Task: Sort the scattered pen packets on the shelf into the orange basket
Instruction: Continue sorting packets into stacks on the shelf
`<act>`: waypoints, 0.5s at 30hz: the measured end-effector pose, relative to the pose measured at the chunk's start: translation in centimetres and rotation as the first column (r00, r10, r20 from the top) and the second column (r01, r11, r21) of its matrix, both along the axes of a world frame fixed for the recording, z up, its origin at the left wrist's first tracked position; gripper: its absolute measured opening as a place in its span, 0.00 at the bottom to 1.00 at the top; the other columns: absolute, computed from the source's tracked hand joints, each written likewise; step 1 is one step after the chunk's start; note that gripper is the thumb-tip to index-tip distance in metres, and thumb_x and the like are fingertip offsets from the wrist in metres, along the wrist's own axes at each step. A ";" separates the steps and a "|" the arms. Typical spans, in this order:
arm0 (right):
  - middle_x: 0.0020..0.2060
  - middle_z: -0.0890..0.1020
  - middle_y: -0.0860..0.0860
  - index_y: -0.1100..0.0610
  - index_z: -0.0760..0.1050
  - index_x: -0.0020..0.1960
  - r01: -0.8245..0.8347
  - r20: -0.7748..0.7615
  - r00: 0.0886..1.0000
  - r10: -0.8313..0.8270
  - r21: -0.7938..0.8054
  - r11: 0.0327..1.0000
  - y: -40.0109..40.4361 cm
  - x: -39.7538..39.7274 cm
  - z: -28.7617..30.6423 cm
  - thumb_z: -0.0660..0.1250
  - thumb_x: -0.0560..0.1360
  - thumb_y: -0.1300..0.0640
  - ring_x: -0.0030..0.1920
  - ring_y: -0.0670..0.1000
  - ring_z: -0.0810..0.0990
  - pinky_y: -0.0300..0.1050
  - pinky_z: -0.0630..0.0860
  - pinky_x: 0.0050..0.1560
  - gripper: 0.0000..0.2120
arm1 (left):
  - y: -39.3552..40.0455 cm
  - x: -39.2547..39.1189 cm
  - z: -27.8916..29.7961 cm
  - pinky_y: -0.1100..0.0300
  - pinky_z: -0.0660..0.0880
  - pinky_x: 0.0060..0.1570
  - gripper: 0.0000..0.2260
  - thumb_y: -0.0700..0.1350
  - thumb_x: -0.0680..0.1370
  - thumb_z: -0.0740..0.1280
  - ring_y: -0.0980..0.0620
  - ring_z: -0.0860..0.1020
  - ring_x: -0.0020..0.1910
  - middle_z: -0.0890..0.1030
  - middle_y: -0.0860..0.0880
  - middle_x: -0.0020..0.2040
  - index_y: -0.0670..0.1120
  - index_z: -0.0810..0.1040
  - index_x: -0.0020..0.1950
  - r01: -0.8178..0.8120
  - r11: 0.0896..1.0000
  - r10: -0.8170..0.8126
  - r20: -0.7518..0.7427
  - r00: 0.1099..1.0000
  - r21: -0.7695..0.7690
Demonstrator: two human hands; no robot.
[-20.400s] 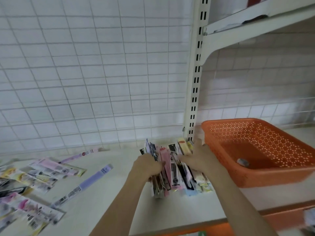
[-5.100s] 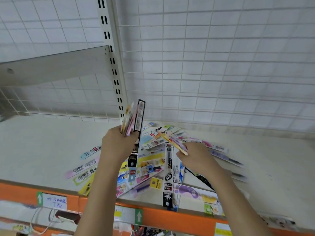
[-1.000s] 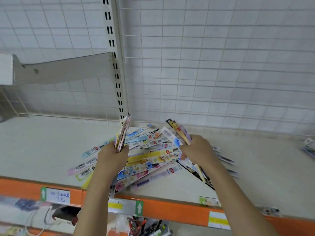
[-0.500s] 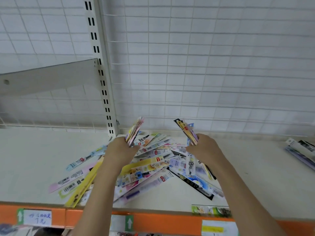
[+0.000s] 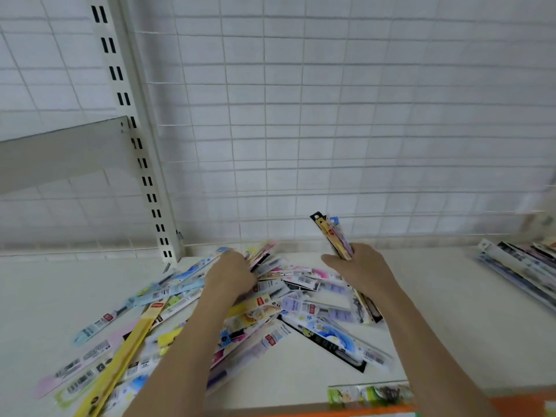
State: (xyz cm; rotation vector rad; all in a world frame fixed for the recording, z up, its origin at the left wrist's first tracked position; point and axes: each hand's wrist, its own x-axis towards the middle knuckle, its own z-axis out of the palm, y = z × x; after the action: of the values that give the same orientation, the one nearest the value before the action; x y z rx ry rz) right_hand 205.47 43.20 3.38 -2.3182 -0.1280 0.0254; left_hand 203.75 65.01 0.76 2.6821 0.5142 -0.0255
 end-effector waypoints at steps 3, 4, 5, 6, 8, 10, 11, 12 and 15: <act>0.30 0.74 0.53 0.57 0.65 0.33 -0.003 -0.008 1.000 0.003 0.037 0.999 0.5 0.3 -0.1 0.65 0.74 0.50 0.31 0.52 0.72 0.42 0.67 0.32 0.16 | -0.1 0.3 -0.3 0.57 0.71 0.40 0.11 0.42 0.76 0.63 0.47 0.74 0.42 0.75 0.46 0.43 0.40 0.71 0.57 0.001 1.000 0.000 -0.020 1.000 0.021; 0.31 0.75 0.54 0.58 0.66 0.34 -0.009 -0.014 1.000 0.010 0.044 0.999 0.7 0.5 -0.1 0.65 0.74 0.50 0.32 0.52 0.73 0.42 0.67 0.32 0.15 | 0.0 0.5 -0.4 0.58 0.71 0.39 0.09 0.40 0.76 0.62 0.48 0.73 0.41 0.74 0.46 0.42 0.40 0.71 0.55 0.008 1.000 -0.008 -0.013 1.000 0.019; 0.33 0.77 0.55 0.58 0.67 0.35 -0.017 -0.021 1.000 0.018 0.046 0.999 0.9 0.6 -0.1 0.64 0.75 0.50 0.33 0.53 0.74 0.42 0.68 0.33 0.15 | 0.1 0.5 -0.3 0.59 0.70 0.36 0.05 0.39 0.75 0.61 0.49 0.73 0.38 0.73 0.47 0.39 0.40 0.71 0.50 0.009 1.000 -0.009 -0.016 1.000 0.005; 0.34 0.78 0.57 0.59 0.68 0.37 -0.026 -0.025 0.999 0.027 0.042 0.999 1.1 0.8 0.0 0.64 0.75 0.50 0.34 0.53 0.74 0.42 0.68 0.33 0.14 | 0.3 0.6 0.0 0.61 0.68 0.33 0.01 0.38 0.75 0.60 0.50 0.72 0.35 0.72 0.48 0.36 0.41 0.70 0.44 0.015 1.000 -0.015 -0.007 1.000 -0.016; 0.37 0.81 0.58 0.59 0.70 0.38 -0.046 -0.016 0.999 0.046 0.038 0.998 1.4 1.2 0.1 0.63 0.75 0.50 0.35 0.52 0.76 0.41 0.69 0.34 0.13 | 0.8 0.6 0.7 0.61 0.65 0.26 0.08 0.39 0.74 0.61 0.52 0.71 0.30 0.72 0.48 0.32 0.45 0.69 0.34 -0.014 0.996 0.016 0.019 1.000 -0.092; 0.36 0.82 0.57 0.58 0.70 0.37 -0.072 0.004 0.997 0.072 0.044 0.996 1.7 1.6 0.3 0.63 0.76 0.51 0.33 0.50 0.77 0.39 0.70 0.33 0.13 | 1.5 0.3 1.9 0.63 0.65 0.25 0.09 0.39 0.73 0.62 0.53 0.71 0.26 0.74 0.50 0.26 0.45 0.70 0.32 -0.058 0.985 0.069 0.063 0.996 -0.164; 0.35 0.82 0.55 0.58 0.70 0.38 -0.085 0.011 0.996 0.085 0.046 0.995 1.9 1.8 0.4 0.64 0.76 0.52 0.32 0.49 0.77 0.37 0.70 0.31 0.12 | 1.9 0.1 2.6 0.64 0.67 0.24 0.08 0.38 0.72 0.63 0.53 0.71 0.24 0.75 0.51 0.23 0.43 0.72 0.32 -0.080 0.975 0.098 0.077 0.992 -0.208; 0.35 0.81 0.54 0.57 0.71 0.39 -0.098 0.012 0.995 0.098 0.049 0.994 2.2 2.1 0.6 0.64 0.76 0.53 0.31 0.47 0.77 0.36 0.69 0.30 0.11 | 2.3 -0.3 3.4 0.65 0.68 0.25 0.08 0.38 0.72 0.63 0.53 0.71 0.23 0.76 0.51 0.23 0.43 0.73 0.33 -0.088 0.966 0.114 0.095 0.989 -0.244; 0.38 0.82 0.54 0.58 0.73 0.47 -0.137 -0.027 0.990 0.141 0.105 0.985 3.2 2.9 0.6 0.62 0.78 0.57 0.27 0.45 0.78 0.30 0.70 0.24 0.04 | 3.3 -1.2 5.5 0.63 0.71 0.28 0.05 0.41 0.73 0.65 0.51 0.73 0.25 0.82 0.46 0.34 0.42 0.76 0.38 -0.097 0.950 0.152 0.167 0.974 -0.296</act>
State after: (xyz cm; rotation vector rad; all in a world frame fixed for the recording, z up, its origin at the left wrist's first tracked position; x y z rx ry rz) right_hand 208.39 46.35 3.97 -2.2012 -0.2678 0.1256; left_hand 202.53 68.30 6.21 2.3359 0.5718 0.1760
